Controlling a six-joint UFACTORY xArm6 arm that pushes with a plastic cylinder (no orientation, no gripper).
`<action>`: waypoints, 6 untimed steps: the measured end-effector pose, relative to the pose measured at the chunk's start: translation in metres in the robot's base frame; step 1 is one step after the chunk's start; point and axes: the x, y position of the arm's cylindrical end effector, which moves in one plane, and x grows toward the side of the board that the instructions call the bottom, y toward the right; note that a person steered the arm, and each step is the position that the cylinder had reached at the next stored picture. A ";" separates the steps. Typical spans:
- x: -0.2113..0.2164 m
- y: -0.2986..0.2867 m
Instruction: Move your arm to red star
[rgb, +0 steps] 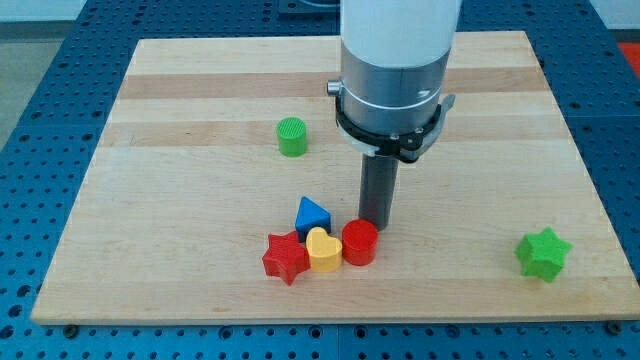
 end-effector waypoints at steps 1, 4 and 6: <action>0.010 0.000; -0.057 -0.026; -0.071 -0.131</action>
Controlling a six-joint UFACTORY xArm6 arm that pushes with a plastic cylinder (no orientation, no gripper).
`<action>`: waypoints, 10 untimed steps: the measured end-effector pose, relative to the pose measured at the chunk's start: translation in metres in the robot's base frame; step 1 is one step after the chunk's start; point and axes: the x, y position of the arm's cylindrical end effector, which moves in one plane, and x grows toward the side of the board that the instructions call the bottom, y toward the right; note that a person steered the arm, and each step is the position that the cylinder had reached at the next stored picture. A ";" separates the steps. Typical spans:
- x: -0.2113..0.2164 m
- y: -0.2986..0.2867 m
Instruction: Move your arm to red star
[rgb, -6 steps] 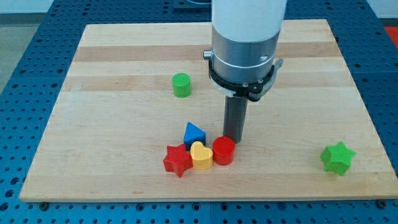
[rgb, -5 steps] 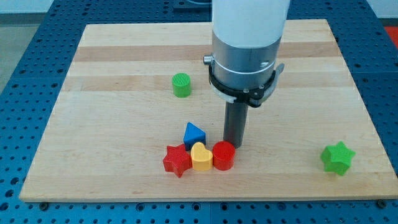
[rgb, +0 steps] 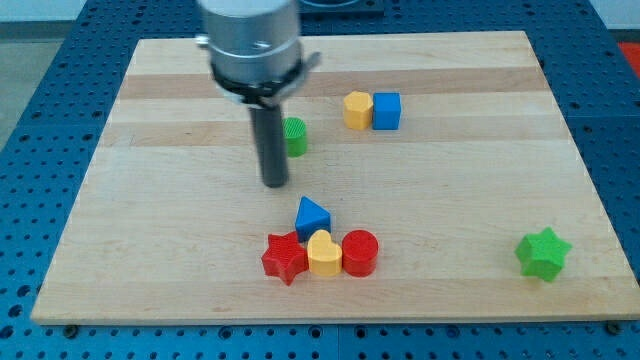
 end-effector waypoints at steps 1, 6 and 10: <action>-0.040 -0.042; -0.049 0.060; 0.012 0.113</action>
